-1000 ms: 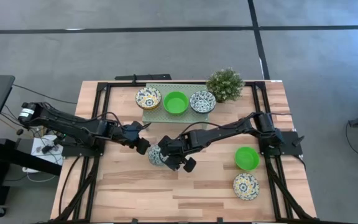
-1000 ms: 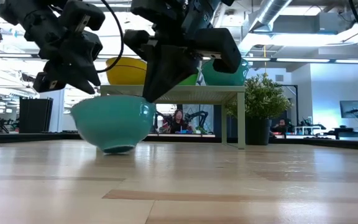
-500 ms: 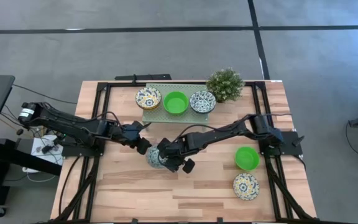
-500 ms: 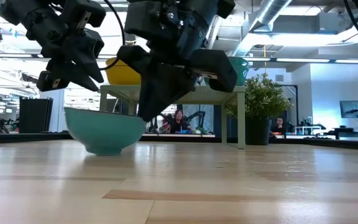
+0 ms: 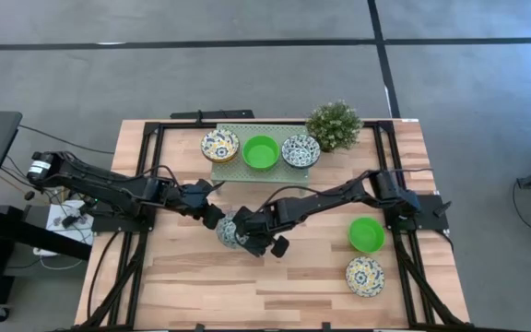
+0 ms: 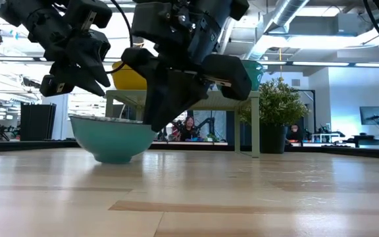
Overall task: Pick & Place Mini bowls
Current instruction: Stack the blue and white bowl on top of the blue and white bowl on the shelf
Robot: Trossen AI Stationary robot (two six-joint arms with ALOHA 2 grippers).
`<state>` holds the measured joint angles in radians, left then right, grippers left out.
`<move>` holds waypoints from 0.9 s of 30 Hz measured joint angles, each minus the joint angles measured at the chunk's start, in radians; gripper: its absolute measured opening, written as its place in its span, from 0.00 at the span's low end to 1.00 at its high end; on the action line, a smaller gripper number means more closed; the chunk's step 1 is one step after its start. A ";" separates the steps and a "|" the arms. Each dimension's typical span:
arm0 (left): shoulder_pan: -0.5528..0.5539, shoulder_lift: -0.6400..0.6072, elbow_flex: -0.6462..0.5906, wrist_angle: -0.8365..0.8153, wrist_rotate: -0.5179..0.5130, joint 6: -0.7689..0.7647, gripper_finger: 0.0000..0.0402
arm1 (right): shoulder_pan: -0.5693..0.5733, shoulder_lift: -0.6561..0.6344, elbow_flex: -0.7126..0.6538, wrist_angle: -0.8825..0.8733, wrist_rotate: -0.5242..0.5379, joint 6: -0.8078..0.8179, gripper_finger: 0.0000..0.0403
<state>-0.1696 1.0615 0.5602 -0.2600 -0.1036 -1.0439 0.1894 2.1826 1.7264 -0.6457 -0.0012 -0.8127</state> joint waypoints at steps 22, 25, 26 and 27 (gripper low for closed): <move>0.000 0.000 0.000 0.020 0.000 0.000 0.23 | -0.036 0.032 0.000 0.065 0.002 -0.035 0.06; 0.000 0.000 0.000 0.021 0.000 0.000 0.23 | -0.036 0.026 0.000 0.044 0.010 -0.034 0.03; 0.000 0.000 0.000 0.022 0.000 0.000 0.23 | -0.035 0.025 0.000 0.034 0.030 -0.035 0.04; 0.000 0.000 0.000 0.022 0.000 0.000 0.23 | -0.033 0.020 0.000 0.011 0.052 -0.035 0.05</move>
<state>-0.1696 1.0611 0.5602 -0.2382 -0.1032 -1.0438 0.1566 2.2025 1.7264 -0.6342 0.0506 -0.8474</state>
